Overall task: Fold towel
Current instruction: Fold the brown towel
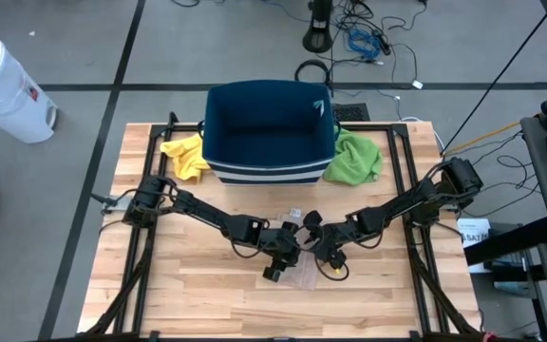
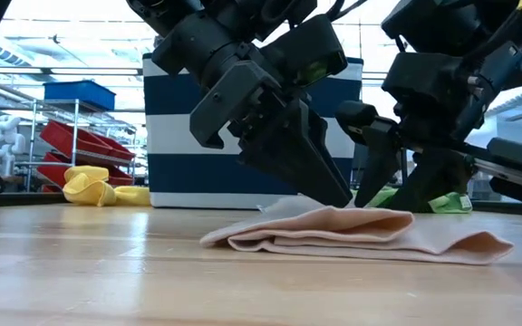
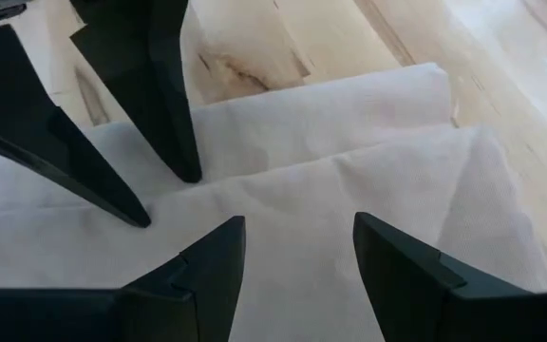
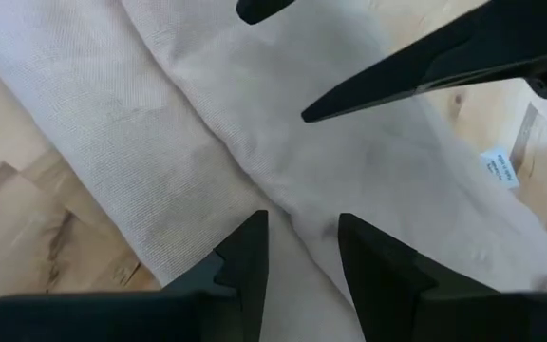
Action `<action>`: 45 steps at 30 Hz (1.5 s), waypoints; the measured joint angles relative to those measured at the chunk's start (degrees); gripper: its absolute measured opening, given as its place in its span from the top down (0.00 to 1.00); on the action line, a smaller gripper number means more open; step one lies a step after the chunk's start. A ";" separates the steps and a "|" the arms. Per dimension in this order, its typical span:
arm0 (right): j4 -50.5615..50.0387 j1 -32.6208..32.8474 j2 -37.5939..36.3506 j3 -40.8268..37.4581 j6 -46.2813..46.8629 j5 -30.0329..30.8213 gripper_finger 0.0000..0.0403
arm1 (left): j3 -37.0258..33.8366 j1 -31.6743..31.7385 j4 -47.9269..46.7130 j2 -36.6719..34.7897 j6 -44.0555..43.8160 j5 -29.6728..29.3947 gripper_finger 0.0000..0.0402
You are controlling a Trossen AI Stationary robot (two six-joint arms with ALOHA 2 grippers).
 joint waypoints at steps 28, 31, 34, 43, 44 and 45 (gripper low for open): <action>-2.99 -0.85 2.38 2.89 0.29 -0.26 0.83 | 0.00 0.02 0.07 0.00 -1.07 -0.02 0.49; -3.29 -0.83 2.38 3.31 0.14 -0.26 0.86 | 0.00 -0.03 0.04 0.00 -1.09 -0.02 0.49; -3.32 -0.83 2.38 4.05 0.12 -0.25 0.90 | 0.00 -0.15 0.02 0.00 -1.05 -0.02 0.49; -4.28 -0.85 2.40 5.84 0.40 1.91 1.00 | 0.00 -0.46 -0.19 0.00 -1.49 -0.23 0.49; -4.33 -0.85 2.40 5.91 0.53 2.02 1.00 | 0.00 -0.63 -0.56 0.00 -1.49 -0.97 0.49; -4.84 -0.85 2.40 6.16 0.87 2.11 1.00 | 0.00 -0.86 -0.89 0.00 -1.46 -2.06 0.49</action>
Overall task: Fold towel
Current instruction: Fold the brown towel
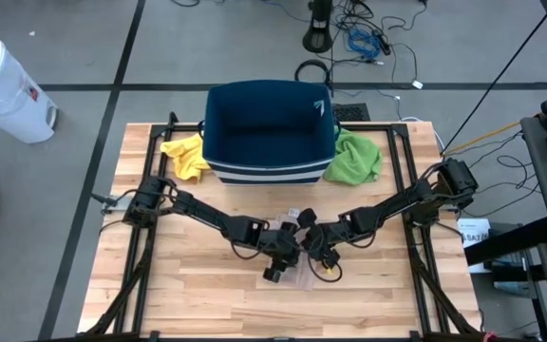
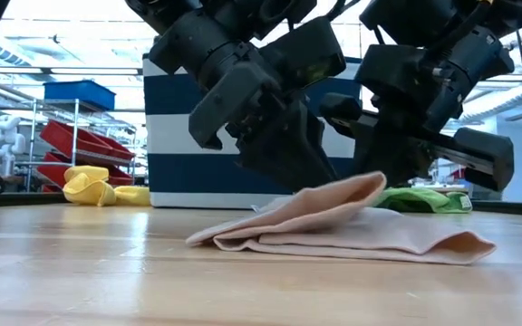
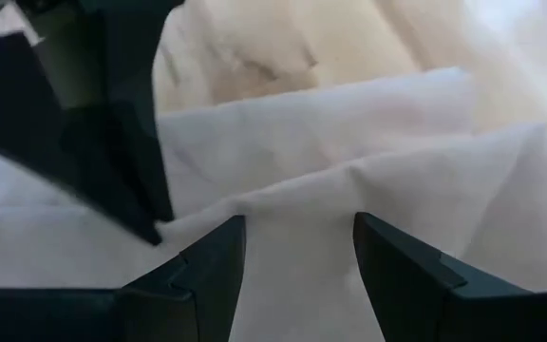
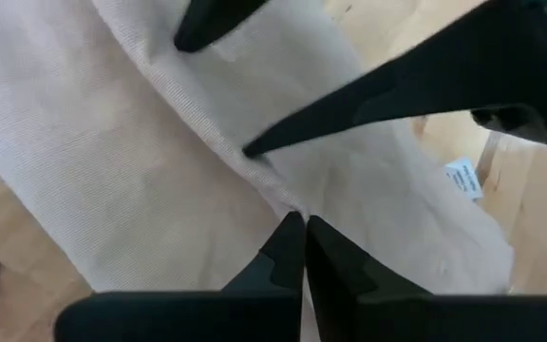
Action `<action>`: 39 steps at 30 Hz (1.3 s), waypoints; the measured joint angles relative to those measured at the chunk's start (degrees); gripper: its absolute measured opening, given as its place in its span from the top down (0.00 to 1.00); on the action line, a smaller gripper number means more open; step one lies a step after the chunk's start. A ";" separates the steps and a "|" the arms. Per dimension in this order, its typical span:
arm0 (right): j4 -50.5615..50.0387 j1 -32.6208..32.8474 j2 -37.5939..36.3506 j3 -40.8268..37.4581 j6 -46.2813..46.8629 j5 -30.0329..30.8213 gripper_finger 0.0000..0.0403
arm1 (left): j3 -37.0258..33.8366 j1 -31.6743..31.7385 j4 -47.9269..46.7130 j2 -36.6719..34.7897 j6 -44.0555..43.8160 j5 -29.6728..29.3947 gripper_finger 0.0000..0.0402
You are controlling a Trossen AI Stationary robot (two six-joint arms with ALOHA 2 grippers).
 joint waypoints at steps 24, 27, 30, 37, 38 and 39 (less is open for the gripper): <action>-23.88 6.69 -16.67 2.44 10.93 5.11 1.00 | 0.04 -2.94 -5.28 -9.57 1.70 -10.53 0.49; -25.07 6.91 -16.52 2.44 12.24 3.54 1.00 | 0.04 -2.92 -5.01 -9.57 1.70 -10.53 0.49; -27.08 6.93 -16.21 2.33 14.13 1.67 1.00 | 0.02 -2.95 -5.01 -9.57 1.47 -10.51 0.49; -31.27 7.20 -16.11 2.33 17.75 -6.89 1.00 | -0.02 -2.86 -5.16 -9.55 0.39 -10.48 0.49; -32.45 7.35 -16.10 2.33 18.27 -7.74 1.00 | -0.02 -2.84 -5.16 -9.55 0.39 -10.48 0.49; -33.56 7.46 -16.09 2.33 18.49 -8.57 1.00 | -0.02 -2.84 -5.16 -9.55 0.37 -10.48 0.49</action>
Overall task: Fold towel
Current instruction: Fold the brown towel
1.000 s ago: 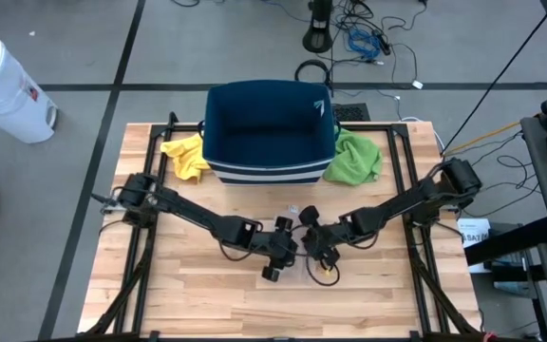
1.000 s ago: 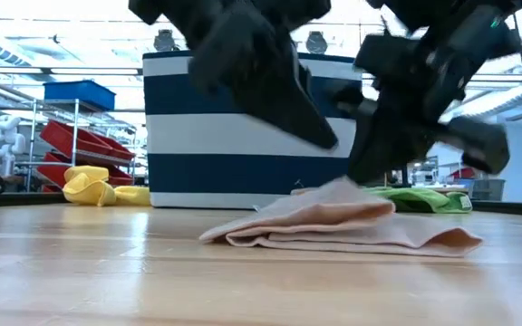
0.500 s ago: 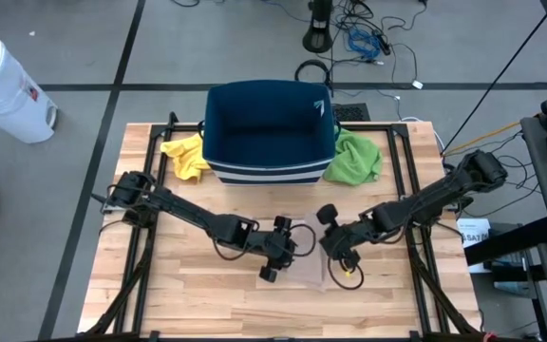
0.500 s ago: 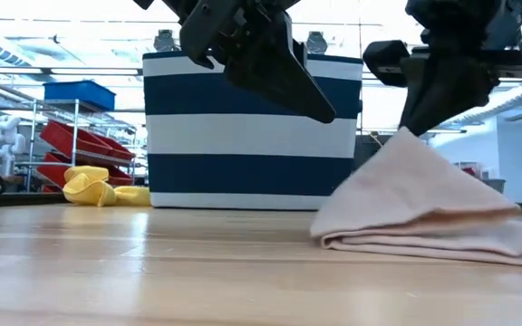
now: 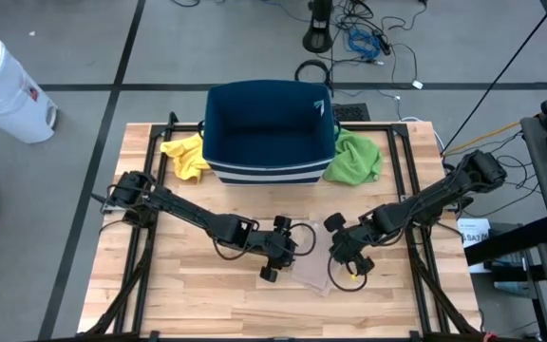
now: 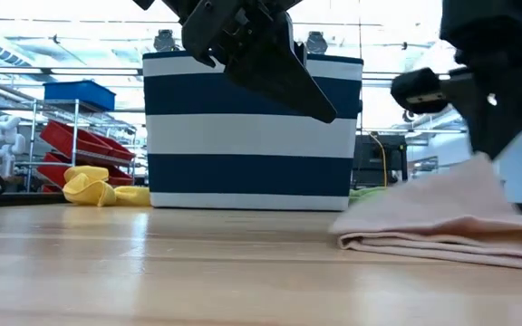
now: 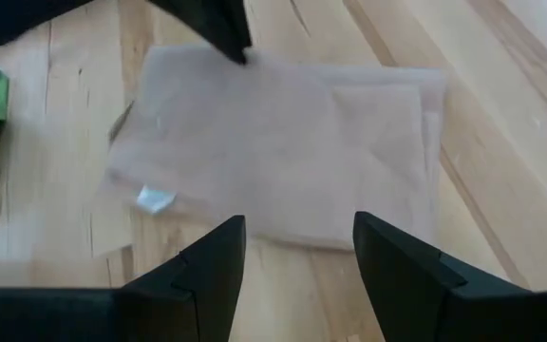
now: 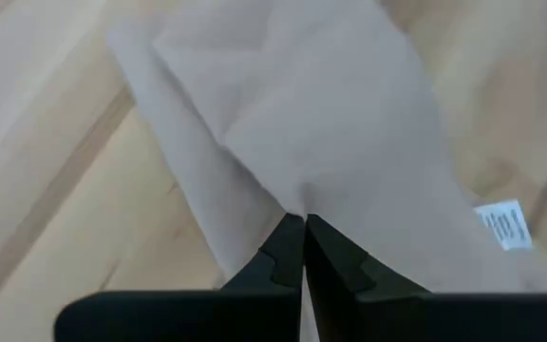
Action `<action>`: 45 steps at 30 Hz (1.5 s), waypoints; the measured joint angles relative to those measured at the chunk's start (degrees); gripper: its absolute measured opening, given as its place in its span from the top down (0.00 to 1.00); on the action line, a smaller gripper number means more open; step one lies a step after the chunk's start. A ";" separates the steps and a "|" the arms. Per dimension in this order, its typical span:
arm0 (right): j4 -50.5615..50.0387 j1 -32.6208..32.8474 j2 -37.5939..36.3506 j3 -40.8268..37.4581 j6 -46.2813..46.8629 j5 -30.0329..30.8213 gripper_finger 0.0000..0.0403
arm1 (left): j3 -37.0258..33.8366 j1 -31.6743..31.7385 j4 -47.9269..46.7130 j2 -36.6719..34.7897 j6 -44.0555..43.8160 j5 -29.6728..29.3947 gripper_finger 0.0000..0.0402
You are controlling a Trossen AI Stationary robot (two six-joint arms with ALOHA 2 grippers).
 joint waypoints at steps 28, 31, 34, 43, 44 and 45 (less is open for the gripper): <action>-2.50 5.48 0.04 0.00 13.39 -8.48 0.66 | 0.00 0.76 0.63 0.07 -1.71 0.02 0.49; -0.54 6.58 0.32 0.00 15.65 -8.66 0.68 | 0.00 0.76 0.63 0.07 -1.73 0.06 0.49; 3.35 7.48 1.99 0.00 16.69 -8.74 0.69 | 0.00 0.76 0.63 0.07 -1.77 0.05 0.49; 10.17 8.87 13.00 0.00 12.79 -8.68 0.72 | 0.00 0.76 0.61 0.07 -1.70 3.61 0.49; 11.59 8.83 14.07 0.00 12.16 -8.64 0.72 | 0.00 0.76 0.61 0.07 -1.57 3.72 0.49; 13.57 8.83 14.97 0.04 11.67 -8.71 0.73 | 0.00 0.76 0.56 0.07 -1.53 3.78 0.49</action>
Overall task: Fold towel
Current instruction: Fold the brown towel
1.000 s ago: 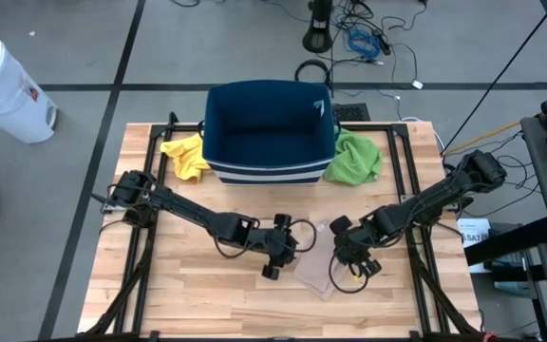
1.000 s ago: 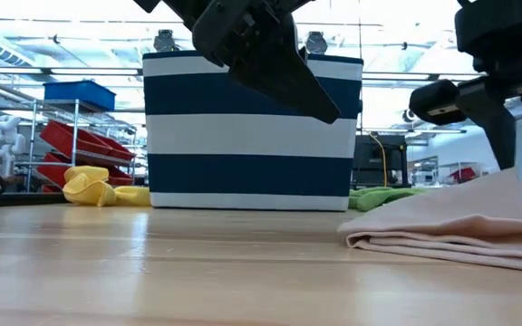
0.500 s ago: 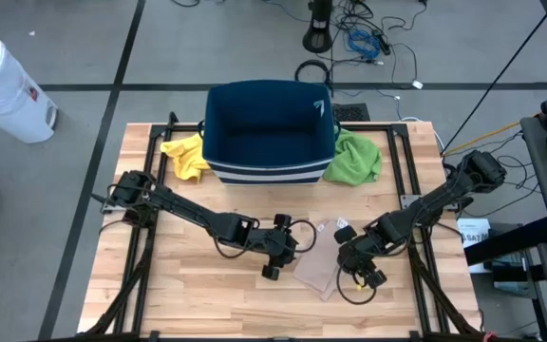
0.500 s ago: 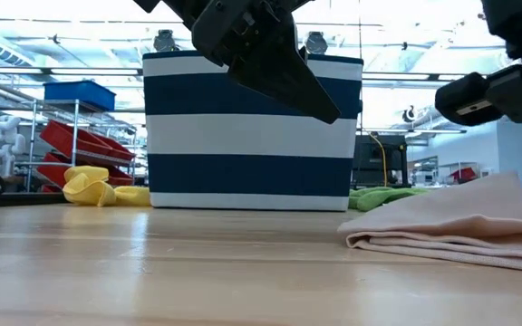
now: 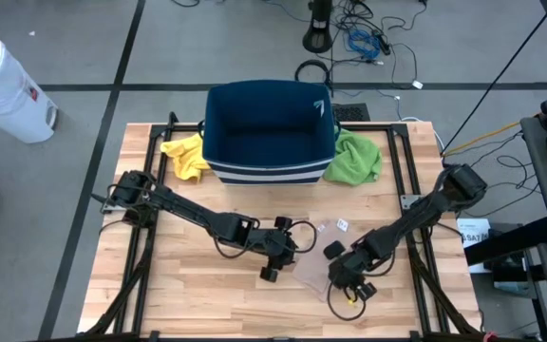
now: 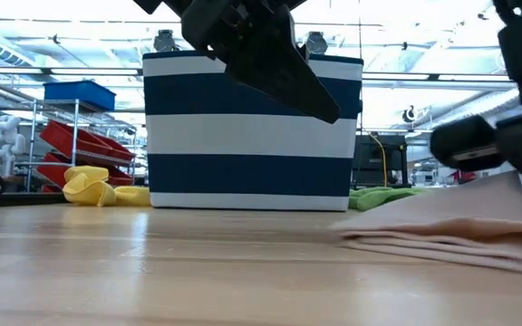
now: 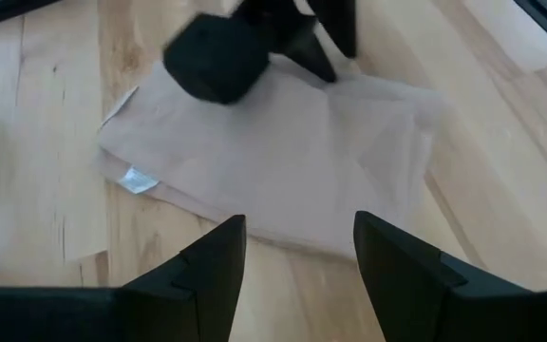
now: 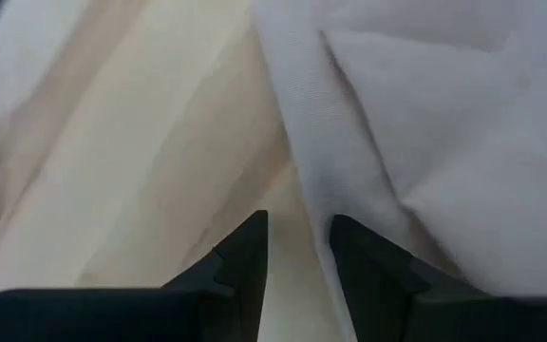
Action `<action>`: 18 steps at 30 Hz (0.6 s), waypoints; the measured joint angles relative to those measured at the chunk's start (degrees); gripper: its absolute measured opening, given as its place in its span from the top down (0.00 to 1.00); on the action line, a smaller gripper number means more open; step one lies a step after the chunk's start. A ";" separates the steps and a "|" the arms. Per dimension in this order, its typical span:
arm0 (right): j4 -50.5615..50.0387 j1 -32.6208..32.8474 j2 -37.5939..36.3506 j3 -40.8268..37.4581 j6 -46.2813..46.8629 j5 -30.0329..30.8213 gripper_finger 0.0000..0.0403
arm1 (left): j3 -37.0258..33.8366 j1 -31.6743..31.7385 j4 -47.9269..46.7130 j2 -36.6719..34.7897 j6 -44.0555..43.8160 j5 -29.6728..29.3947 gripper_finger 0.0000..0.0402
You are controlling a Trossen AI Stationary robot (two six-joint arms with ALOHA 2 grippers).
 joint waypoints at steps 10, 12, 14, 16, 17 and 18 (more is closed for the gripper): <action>13.83 -2.25 4.53 0.03 -7.38 10.34 0.75 | -0.02 0.15 -8.66 0.00 0.11 -0.11 0.49; 15.74 -3.41 4.69 -0.07 -8.84 12.24 0.75 | -0.02 0.15 -10.29 0.00 0.06 -0.13 0.49; 18.30 -4.82 4.86 -0.15 -10.29 14.12 0.75 | -0.02 0.15 -10.71 0.00 0.06 -0.11 0.49; 21.75 -6.53 4.86 -0.15 -11.70 15.14 0.75 | -0.02 -0.10 -10.56 0.00 0.02 -0.09 0.49; 23.33 -7.39 4.86 -0.15 -12.26 15.36 0.75 | -0.02 -0.22 -10.35 0.00 0.00 -0.09 0.49; 24.52 -8.35 4.86 -0.15 -12.66 15.88 0.75 | -0.02 -0.31 -10.13 0.00 -0.01 -0.09 0.49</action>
